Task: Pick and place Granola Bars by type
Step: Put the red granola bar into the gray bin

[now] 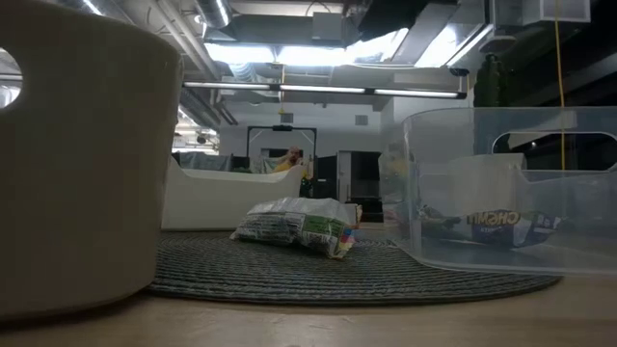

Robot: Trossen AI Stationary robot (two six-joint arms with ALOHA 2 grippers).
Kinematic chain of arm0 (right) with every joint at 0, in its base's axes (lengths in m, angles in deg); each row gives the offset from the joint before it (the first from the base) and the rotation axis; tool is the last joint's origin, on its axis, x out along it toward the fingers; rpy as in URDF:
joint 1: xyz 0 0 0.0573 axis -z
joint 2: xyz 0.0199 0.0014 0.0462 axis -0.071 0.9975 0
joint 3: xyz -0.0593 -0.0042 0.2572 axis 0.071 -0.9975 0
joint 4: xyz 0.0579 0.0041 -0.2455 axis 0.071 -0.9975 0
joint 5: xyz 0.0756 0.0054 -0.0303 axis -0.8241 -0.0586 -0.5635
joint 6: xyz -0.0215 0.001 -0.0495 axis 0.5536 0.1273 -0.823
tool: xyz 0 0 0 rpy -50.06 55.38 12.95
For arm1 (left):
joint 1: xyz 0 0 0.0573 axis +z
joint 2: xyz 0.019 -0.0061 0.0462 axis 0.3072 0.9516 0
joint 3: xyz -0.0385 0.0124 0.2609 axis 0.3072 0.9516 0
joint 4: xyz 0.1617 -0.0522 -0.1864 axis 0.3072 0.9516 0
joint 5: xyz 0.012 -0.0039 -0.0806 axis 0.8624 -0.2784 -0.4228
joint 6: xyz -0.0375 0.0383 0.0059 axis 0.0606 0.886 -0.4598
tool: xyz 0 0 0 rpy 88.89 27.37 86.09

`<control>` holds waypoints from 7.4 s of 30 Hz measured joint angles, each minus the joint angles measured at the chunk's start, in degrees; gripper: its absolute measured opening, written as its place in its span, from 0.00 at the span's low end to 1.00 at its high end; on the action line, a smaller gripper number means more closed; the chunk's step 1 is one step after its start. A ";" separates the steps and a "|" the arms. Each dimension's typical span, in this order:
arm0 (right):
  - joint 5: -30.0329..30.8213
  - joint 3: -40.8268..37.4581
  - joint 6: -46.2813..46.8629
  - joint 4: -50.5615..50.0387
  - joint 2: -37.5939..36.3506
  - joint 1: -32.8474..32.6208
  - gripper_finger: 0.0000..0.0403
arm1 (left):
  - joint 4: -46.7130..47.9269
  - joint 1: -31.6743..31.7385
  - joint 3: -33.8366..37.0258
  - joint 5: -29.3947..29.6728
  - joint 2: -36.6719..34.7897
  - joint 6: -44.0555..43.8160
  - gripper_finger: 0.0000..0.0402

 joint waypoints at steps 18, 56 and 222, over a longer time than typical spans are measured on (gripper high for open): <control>-2.46 0.00 -8.30 -0.05 0.05 0.11 0.55 | -20.24 0.70 19.89 -6.72 -0.20 -9.00 0.61; -28.92 0.09 1.18 32.88 1.10 1.95 0.55 | -8.47 20.10 -31.78 42.37 -2.31 41.97 0.04; -9.73 25.28 10.18 -2.89 47.68 29.68 0.86 | -9.64 23.34 -27.37 7.31 8.31 24.12 0.44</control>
